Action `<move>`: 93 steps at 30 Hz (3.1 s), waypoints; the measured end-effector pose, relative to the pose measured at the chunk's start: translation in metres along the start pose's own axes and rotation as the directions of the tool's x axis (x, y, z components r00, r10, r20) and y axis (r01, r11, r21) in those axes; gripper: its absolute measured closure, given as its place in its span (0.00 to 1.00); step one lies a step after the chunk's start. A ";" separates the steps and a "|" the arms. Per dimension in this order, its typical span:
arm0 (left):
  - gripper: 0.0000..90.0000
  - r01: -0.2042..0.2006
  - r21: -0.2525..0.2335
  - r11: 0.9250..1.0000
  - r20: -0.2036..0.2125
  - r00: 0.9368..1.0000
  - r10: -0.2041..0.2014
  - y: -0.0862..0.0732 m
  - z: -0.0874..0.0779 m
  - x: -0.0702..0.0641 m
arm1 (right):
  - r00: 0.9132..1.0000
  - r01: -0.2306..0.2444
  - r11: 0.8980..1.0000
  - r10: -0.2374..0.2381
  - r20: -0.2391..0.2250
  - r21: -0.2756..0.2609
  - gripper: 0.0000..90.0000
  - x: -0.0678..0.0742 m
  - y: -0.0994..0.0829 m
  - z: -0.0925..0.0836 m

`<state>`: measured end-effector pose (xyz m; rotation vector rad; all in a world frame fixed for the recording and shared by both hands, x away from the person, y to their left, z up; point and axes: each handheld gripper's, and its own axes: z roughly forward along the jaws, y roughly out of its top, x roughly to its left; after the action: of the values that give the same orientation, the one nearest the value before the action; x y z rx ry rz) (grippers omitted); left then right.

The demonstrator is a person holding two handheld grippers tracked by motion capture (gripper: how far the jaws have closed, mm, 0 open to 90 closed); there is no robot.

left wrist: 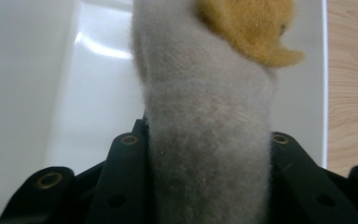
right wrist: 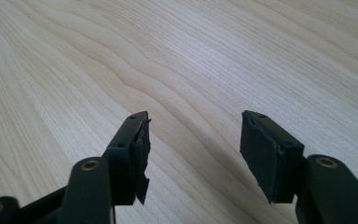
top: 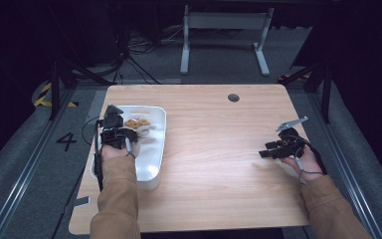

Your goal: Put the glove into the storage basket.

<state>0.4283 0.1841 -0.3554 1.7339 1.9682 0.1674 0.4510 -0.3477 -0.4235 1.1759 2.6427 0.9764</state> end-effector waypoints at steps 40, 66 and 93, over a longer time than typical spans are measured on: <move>0.72 0.027 0.128 0.991 -0.076 0.997 -0.017 -0.015 0.042 0.020 | 1.000 0.012 1.000 -0.012 -0.020 0.017 0.47 0.003 0.000 0.007; 0.35 0.064 0.318 0.946 -0.078 0.996 -0.041 -0.008 0.057 0.013 | 1.000 0.000 1.000 0.000 -0.020 0.031 0.46 0.001 0.000 0.009; 0.00 -0.019 0.168 0.986 0.001 1.000 0.019 0.004 0.032 0.000 | 1.000 0.006 1.000 -0.005 -0.018 0.026 0.46 0.002 0.000 0.008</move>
<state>0.4462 0.1775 -0.3819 1.8580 2.0169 0.0078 0.4521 -0.3426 -0.4297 1.1700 2.6792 0.9589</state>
